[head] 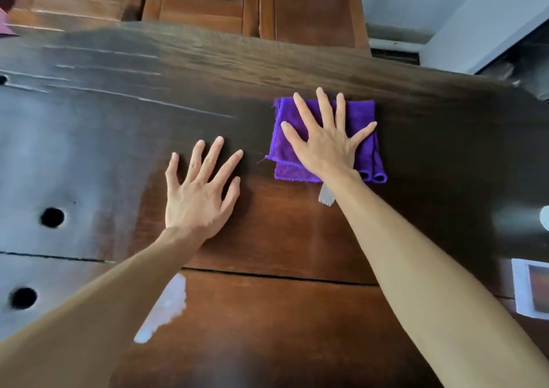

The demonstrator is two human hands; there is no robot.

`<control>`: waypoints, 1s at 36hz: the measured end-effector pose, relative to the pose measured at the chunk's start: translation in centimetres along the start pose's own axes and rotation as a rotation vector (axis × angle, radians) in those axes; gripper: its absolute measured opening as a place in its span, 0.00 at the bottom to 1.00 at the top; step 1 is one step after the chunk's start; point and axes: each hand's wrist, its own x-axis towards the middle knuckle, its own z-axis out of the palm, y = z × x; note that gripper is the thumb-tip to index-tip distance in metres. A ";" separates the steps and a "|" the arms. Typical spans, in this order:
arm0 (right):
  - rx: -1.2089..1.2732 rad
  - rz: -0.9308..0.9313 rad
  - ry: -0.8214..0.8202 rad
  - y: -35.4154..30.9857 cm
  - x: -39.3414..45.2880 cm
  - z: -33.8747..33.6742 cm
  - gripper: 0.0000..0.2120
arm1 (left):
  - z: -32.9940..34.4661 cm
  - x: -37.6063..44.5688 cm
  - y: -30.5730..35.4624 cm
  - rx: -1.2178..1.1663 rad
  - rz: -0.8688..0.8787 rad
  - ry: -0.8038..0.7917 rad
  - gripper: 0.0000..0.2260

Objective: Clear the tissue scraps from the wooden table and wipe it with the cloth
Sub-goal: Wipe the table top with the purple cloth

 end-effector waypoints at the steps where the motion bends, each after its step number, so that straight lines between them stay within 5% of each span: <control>1: -0.008 0.007 0.003 0.0 1.5 -0.3 0.32 | 0.0 0.0 0.0 0.001 -0.001 0.003 0.24; 17: -0.008 0.093 -0.009 -0.5 14.4 -3.3 0.31 | 0.2 0.1 -0.2 0.000 0.012 0.030 0.24; 36: -0.038 -0.030 -0.023 -3.2 -6.0 1.3 0.30 | -0.8 0.2 -0.4 -0.154 -0.003 -0.050 0.21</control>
